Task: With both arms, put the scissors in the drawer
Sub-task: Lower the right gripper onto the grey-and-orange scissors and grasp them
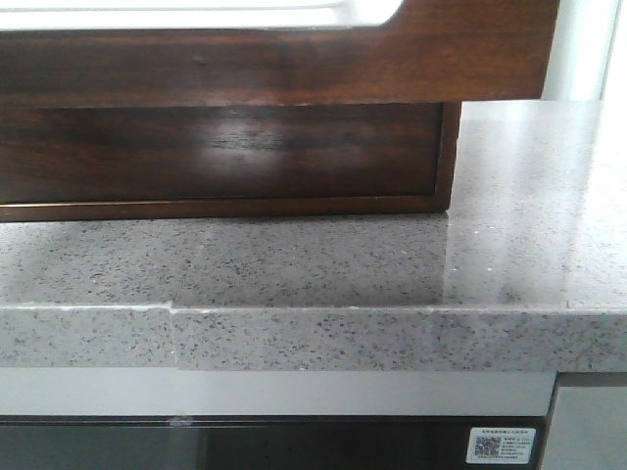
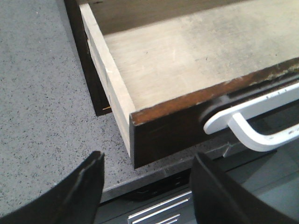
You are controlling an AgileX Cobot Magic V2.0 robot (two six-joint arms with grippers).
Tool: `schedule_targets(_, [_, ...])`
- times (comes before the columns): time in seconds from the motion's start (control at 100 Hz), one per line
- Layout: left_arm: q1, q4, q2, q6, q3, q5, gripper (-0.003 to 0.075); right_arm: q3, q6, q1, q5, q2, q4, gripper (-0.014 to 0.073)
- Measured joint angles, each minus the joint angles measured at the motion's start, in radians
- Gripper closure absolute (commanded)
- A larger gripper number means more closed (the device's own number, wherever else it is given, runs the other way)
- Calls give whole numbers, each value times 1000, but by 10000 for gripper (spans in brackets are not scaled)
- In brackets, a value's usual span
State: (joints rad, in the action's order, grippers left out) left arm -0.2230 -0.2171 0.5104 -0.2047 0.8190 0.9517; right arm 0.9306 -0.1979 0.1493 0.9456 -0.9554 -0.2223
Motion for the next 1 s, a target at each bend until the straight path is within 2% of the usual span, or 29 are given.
schedule_targets(0.12, [-3, -7, 0, 4, -41, -62, 332, 36, 172, 153, 0, -103, 141, 18])
schedule_targets(0.26, [-3, -27, 0, 6, -79, -124, 332, 80, 316, 246, 14, -239, 241, 18])
schedule_targets(0.42, [-3, -31, 0, 8, -89, -170, 332, 146, 395, 253, 29, -362, 266, 39])
schedule_targets(0.53, [-3, -31, 0, 8, -90, -183, 332, 201, 452, 253, 39, -439, 302, 125])
schedule_targets(0.66, [-3, -31, 0, 8, -90, -189, 332, 256, 510, 253, 59, -521, 352, 188])
schedule_targets(1.0, [-3, -33, 0, 8, -90, -209, 332, 377, 558, 218, 71, -676, 365, 195])
